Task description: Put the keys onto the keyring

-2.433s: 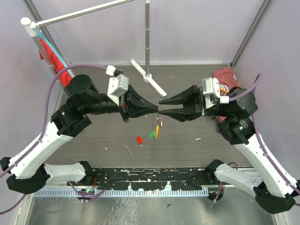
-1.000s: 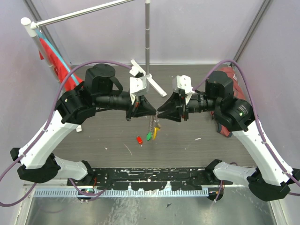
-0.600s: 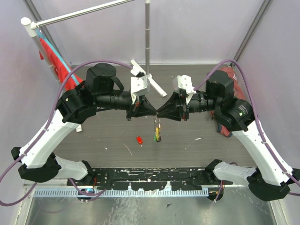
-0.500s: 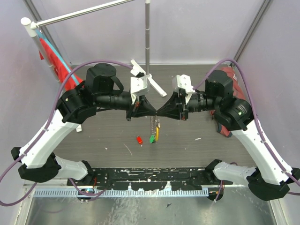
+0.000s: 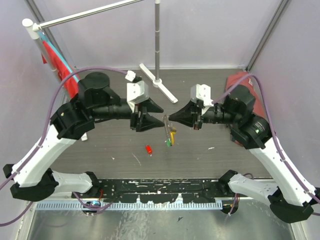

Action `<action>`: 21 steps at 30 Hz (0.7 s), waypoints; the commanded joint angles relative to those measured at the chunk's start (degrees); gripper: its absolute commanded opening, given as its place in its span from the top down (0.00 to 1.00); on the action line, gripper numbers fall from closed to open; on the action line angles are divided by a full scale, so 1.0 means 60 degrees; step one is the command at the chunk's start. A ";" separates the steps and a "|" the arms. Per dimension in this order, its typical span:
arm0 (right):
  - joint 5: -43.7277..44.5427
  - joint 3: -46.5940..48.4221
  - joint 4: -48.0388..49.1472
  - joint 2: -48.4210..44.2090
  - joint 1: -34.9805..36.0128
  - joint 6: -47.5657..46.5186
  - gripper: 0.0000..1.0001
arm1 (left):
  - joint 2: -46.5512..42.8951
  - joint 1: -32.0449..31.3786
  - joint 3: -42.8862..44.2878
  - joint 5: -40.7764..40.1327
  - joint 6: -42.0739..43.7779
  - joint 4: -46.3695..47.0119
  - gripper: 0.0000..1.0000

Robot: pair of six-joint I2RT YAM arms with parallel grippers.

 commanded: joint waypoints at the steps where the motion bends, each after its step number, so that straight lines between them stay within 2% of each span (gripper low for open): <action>1: 0.1500 -0.0479 0.2441 -0.0838 0.0057 0.0819 0.99 | -0.0760 -0.0009 -0.0433 -0.0291 -0.0364 0.1242 0.46; 4: 0.1761 -0.0855 0.2838 -0.1118 0.0055 0.0910 0.99 | -0.0950 -0.0015 -0.0600 -0.0468 -0.0378 0.1261 0.46; 7: 0.1680 -0.1213 0.3106 -0.1361 0.0049 0.0139 0.99 | -0.1047 -0.0010 -0.0729 -0.0574 -0.0389 0.1267 0.46; 9: 0.0521 -0.1376 0.2953 -0.1549 0.0048 -0.1080 0.99 | -0.1067 -0.0019 -0.0804 -0.0650 -0.0393 0.1274 0.46; 14: -0.0358 -0.1591 0.2999 -0.1869 0.0057 -0.3156 0.99 | -0.1158 -0.0020 -0.0937 -0.0764 -0.0394 0.1387 0.46; 18: -0.1149 -0.1057 0.1500 -0.1647 0.0051 -0.5976 0.99 | -0.1253 -0.0009 -0.1137 -0.0625 -0.0391 0.1696 0.47; 21: -0.1335 -0.0536 0.0640 -0.1330 0.0052 -0.7260 0.99 | -0.1504 -0.0017 -0.1498 -0.0355 -0.0368 0.2320 0.46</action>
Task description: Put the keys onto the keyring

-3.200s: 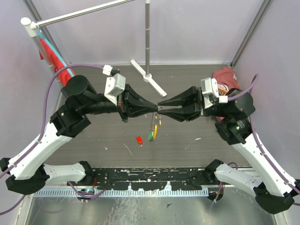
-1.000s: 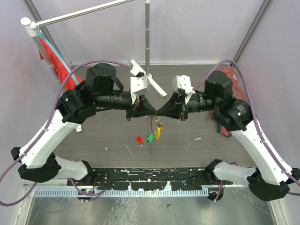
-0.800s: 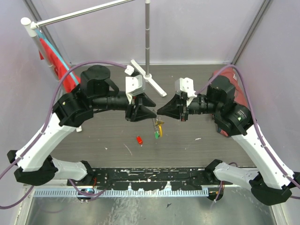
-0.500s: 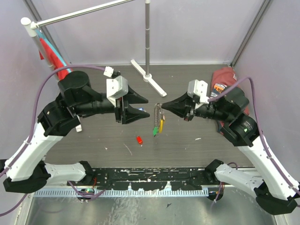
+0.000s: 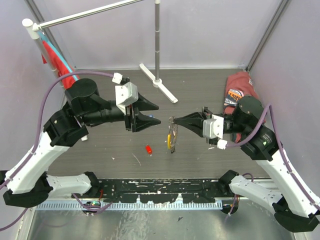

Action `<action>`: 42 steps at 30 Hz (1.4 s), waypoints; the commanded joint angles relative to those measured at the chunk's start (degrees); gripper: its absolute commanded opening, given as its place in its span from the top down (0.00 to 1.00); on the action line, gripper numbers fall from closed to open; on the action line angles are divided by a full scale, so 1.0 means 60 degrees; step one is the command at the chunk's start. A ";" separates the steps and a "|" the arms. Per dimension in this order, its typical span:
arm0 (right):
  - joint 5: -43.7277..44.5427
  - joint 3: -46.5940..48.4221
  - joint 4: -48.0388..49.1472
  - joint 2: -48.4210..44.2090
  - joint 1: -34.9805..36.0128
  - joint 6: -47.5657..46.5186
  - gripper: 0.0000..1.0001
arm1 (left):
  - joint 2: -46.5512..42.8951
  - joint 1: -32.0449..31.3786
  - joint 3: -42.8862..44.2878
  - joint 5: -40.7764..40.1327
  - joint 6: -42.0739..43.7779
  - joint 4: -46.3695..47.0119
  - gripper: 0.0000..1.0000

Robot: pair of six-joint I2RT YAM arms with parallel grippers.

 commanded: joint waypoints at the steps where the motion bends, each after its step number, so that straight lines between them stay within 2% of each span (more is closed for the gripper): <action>1: -0.0781 0.1033 -0.0946 0.0318 0.0051 -0.3060 0.99 | -0.0460 -0.0020 -0.0489 0.0320 -0.0025 0.1165 0.46; 4: -0.0816 0.1079 -0.0957 0.0334 0.0049 -0.3606 0.99 | -0.0762 -0.0008 -0.0860 0.0331 0.0132 0.1763 0.46; 11: -0.0771 0.1125 -0.0650 0.0380 0.0055 -0.3767 0.99 | -0.1030 -0.0020 -0.1153 0.0324 0.0725 0.1822 0.51; 15: -0.0643 0.0929 0.0468 0.0370 0.0049 -0.2392 1.00 | -0.1004 -0.0013 -0.1217 -0.0283 0.0868 0.1822 0.57; 19: -0.0374 0.0869 0.1477 0.0449 0.0051 -0.0690 0.99 | -0.0777 -0.0015 -0.1109 -0.0486 0.1054 0.1838 0.58; 25: 0.0011 0.1006 0.1839 0.0681 0.0043 0.0669 0.99 | -0.0454 -0.0144 -0.0932 -0.0528 0.1234 0.1834 0.58; 35: 0.0429 0.1058 0.2170 0.0793 0.0056 0.1628 0.99 | -0.0330 -0.0429 -0.0812 -0.0626 0.1391 0.1825 0.58; 42: 0.0455 0.1065 0.2164 0.0809 0.0054 0.1838 0.99 | -0.0136 -0.0566 -0.0730 -0.1020 0.1499 0.1836 0.64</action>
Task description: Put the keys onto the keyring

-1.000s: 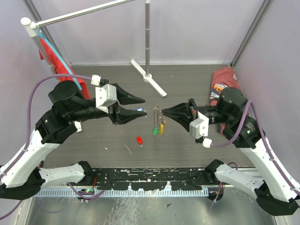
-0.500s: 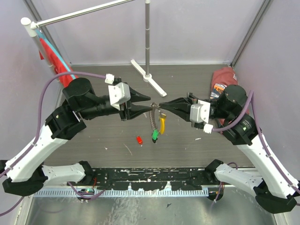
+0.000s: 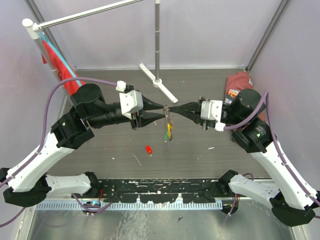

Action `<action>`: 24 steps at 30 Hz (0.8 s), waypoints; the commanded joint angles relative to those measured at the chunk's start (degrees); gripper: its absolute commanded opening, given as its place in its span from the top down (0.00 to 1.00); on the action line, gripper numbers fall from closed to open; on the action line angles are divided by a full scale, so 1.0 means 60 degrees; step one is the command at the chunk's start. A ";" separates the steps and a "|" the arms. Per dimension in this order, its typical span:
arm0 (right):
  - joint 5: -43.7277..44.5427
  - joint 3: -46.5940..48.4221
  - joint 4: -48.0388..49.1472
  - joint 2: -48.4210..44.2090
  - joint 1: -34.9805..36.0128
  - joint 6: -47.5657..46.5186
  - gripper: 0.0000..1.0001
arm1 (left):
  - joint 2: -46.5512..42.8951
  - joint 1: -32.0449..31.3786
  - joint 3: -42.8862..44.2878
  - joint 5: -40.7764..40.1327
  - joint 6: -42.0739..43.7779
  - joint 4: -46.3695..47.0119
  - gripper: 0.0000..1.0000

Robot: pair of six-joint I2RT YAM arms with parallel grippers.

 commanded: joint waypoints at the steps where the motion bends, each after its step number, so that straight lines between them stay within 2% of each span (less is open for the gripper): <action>1: 0.0155 0.0418 0.0655 -0.0107 0.0033 0.0321 0.99 | 0.0125 -0.0135 0.0358 -0.0407 0.0181 0.0244 0.65; 17: 0.0173 0.0481 0.0105 -0.0105 0.0034 0.0041 0.99 | 0.0358 -0.0397 0.0631 -0.0882 0.0459 0.0212 0.78; 24: 0.0333 0.0472 0.0009 -0.0182 0.0037 -0.0061 0.99 | 0.0315 -0.0453 0.0647 -0.0746 0.0616 -0.0108 0.69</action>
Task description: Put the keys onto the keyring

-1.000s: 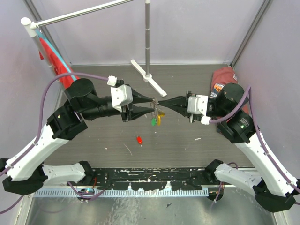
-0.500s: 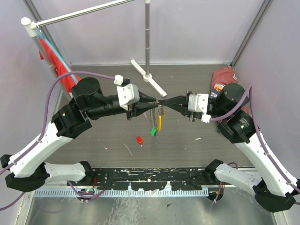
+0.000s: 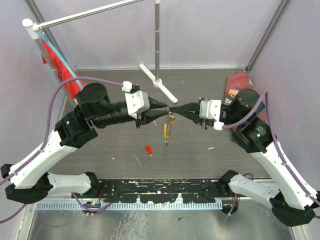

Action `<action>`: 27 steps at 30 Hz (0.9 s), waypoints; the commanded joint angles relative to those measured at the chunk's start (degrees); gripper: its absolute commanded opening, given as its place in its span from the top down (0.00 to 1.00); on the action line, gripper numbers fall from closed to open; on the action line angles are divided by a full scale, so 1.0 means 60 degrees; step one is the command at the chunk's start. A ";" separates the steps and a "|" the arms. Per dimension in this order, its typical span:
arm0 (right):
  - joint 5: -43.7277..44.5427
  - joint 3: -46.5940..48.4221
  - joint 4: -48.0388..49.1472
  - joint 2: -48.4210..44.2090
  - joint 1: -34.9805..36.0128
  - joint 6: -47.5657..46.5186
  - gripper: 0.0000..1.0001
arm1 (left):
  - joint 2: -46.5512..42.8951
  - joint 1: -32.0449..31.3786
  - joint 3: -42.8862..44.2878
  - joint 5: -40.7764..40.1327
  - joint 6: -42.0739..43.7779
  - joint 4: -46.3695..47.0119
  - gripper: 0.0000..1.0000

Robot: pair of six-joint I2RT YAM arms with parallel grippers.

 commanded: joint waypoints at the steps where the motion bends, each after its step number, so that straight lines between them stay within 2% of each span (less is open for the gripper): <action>1: 0.0192 0.0453 0.0212 -0.0198 0.0038 -0.0152 0.99 | -0.0140 -0.0058 0.0263 0.0115 0.0184 -0.0115 0.67; 8: 0.0242 0.0448 0.0158 -0.0216 0.0030 -0.0228 0.99 | -0.0373 -0.0056 0.0172 0.0503 0.0050 -0.0213 0.64; 19: 0.0149 0.0477 0.0100 -0.0268 0.0028 -0.0251 0.99 | -0.0261 -0.0067 0.0179 -0.0025 0.0045 -0.0185 0.68; 27: 0.0124 0.0494 0.0129 -0.0282 0.0033 -0.0214 1.00 | 0.0038 -0.0065 0.0258 0.0047 0.0081 -0.0201 0.68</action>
